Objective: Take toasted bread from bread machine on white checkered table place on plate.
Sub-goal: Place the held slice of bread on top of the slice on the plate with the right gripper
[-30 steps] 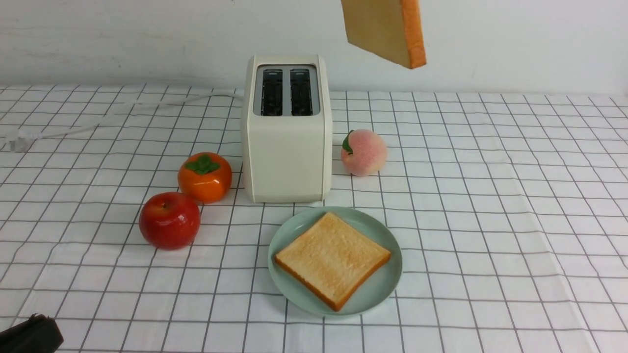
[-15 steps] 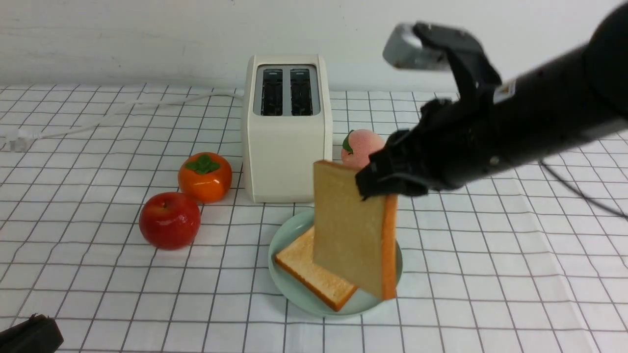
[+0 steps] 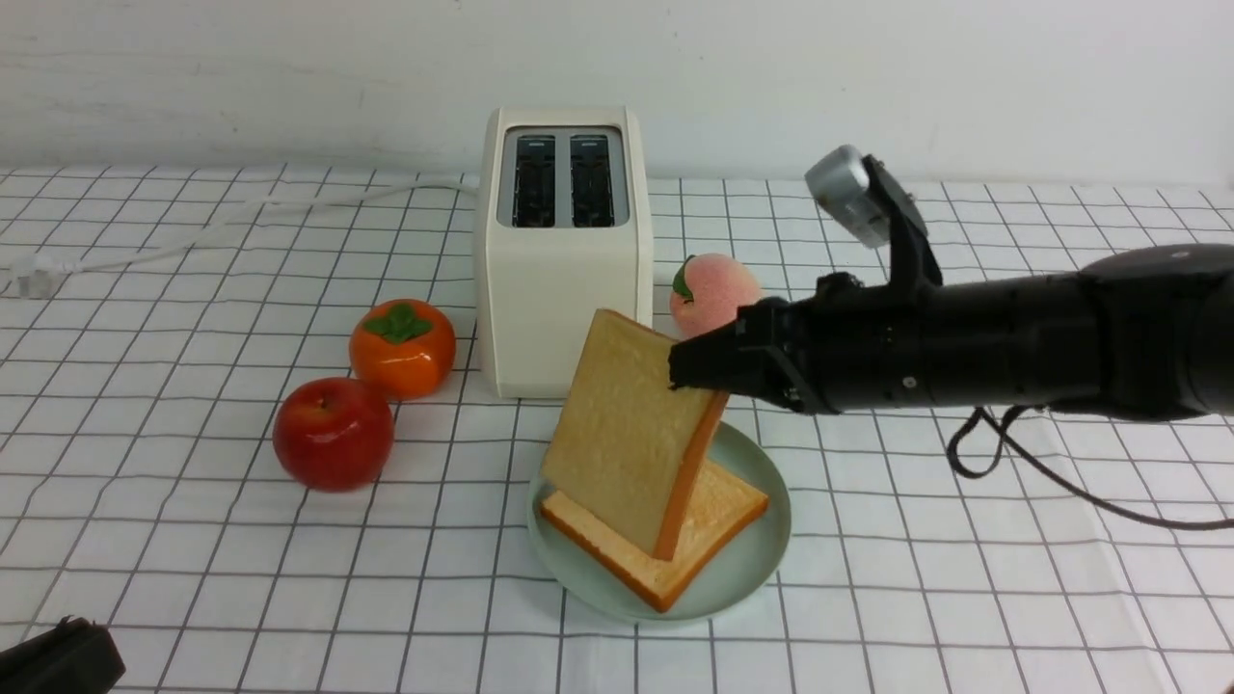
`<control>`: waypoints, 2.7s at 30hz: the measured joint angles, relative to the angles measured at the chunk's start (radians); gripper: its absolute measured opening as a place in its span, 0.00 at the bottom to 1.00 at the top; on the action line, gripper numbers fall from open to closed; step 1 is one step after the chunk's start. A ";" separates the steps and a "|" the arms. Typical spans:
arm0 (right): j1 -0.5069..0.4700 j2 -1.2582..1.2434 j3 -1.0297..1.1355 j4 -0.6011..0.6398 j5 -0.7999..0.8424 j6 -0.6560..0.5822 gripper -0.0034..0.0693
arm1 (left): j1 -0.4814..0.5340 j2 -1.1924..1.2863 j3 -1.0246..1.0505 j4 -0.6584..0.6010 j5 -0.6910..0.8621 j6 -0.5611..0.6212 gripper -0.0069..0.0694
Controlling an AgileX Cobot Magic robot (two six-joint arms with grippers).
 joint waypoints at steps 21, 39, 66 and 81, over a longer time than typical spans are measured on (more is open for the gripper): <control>-0.067 0.143 0.001 0.111 0.101 -0.169 0.21 | 0.000 0.000 0.000 0.000 0.000 -0.001 0.13; -0.067 0.121 -0.034 0.113 0.174 -0.222 0.21 | 0.000 0.000 0.000 0.001 0.000 -0.001 0.14; -0.067 0.199 -0.040 0.117 0.109 -0.227 0.21 | 0.000 0.000 0.000 0.001 -0.015 -0.001 0.15; -0.082 0.139 -0.040 -0.004 -0.081 -0.230 0.88 | 0.000 0.000 0.000 0.001 -0.015 -0.001 0.16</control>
